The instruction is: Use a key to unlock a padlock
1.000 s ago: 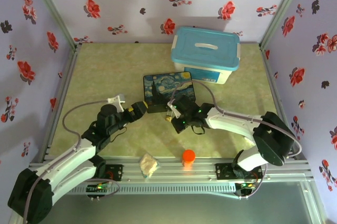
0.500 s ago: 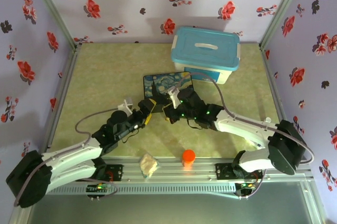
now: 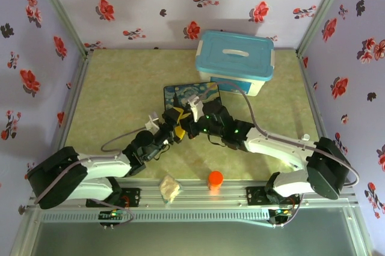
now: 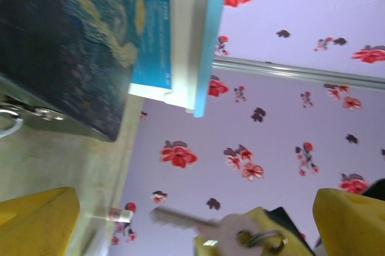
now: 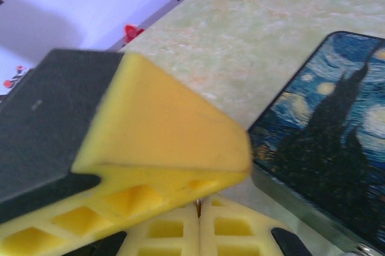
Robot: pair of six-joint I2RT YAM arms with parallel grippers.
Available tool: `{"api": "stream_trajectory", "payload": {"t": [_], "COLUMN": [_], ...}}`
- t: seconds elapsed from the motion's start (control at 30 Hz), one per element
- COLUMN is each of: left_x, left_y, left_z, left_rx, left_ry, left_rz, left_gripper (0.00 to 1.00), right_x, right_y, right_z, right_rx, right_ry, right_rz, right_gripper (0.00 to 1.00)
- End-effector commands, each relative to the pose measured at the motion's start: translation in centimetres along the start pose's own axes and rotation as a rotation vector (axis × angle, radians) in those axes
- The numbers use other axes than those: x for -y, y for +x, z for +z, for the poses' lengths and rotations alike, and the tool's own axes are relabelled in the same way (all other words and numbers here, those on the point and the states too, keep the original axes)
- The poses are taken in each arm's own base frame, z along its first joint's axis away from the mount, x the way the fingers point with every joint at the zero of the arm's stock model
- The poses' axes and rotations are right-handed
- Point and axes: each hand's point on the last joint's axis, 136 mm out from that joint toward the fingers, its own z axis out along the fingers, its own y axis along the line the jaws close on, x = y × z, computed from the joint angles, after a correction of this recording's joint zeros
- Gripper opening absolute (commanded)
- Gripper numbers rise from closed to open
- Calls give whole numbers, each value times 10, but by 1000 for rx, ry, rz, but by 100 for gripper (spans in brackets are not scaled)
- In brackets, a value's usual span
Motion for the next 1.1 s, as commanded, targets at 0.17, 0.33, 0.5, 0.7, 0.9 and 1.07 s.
{"api": "stream_trajectory", "payload": {"t": [0.17,0.33,0.5,0.7,0.9,1.07], "left_x": [38,30,28,18,20,18], "left_y": [-8,-15,-18,-23,-33,-35], "left_z": [-9,-16,-19,-24,-35,-37], "left_rx": [60,88,98,120,162,161], "left_ry": [141,121,107,20,-26,-56], "left_rz": [-27,-12,25,60,125,160], "left_gripper": [91,83,72,67,53,54], "right_x": [-11,-10,-6,-5,-4,-5], "right_y": [13,19,25,26,29,27], "right_z": [7,4,1,0,-1,0], "right_rx": [8,-4,-18,-18,-30,-30], "right_ry": [-57,-55,-38,-31,-24,-29], "right_rz": [23,26,27,24,12,12], "right_gripper": [0,0,0,0,0,0]}}
